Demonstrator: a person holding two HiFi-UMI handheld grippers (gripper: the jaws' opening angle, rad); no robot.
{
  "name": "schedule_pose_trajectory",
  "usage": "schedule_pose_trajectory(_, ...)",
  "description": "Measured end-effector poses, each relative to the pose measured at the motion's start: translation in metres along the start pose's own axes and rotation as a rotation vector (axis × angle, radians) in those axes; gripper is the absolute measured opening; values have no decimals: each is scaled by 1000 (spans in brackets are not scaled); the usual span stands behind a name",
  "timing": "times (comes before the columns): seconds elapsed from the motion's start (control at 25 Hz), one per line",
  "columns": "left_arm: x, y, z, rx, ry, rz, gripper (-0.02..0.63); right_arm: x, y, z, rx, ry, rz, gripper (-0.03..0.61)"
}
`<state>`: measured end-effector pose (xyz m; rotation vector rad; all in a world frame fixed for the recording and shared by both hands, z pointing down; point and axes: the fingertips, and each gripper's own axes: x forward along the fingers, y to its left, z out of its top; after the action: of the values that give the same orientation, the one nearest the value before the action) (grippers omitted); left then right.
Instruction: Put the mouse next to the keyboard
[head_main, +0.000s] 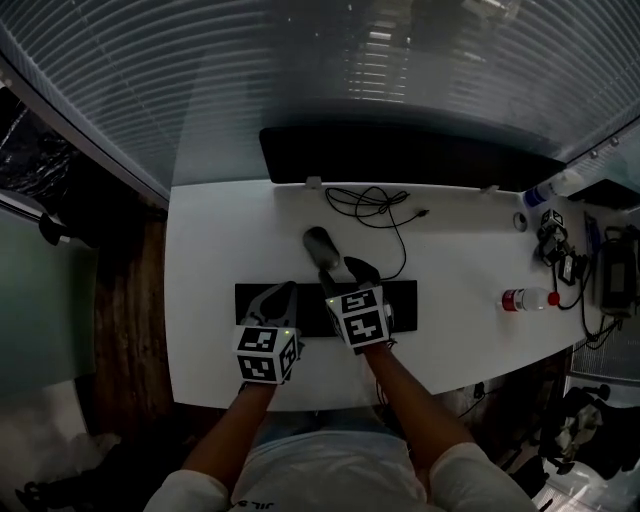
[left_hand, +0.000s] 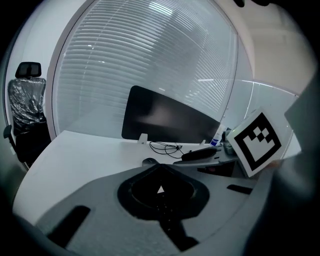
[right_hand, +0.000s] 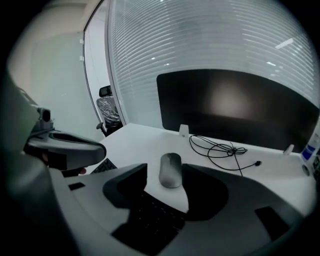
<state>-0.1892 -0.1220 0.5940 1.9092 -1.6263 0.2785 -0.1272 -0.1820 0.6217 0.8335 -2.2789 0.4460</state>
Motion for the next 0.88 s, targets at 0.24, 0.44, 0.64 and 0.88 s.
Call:
schedule_pose_trajectory(0.24,9,7,-4,-26,12,2,2,40,-3,-7,-60,115,14,310)
schedule_pose_trajectory(0.44,13,8,-4,-39,7,-1,2,66,-10,-12,-76,182,9,339)
schedule_pose_trajectory(0.64,16,11,-2,-46,6,1,2,84,-16,-17,-76,220,12,341)
schedule_pose_trajectory(0.88,20,14,-5,-55,9,9,2,95,-15,-27,-79,258,15,341)
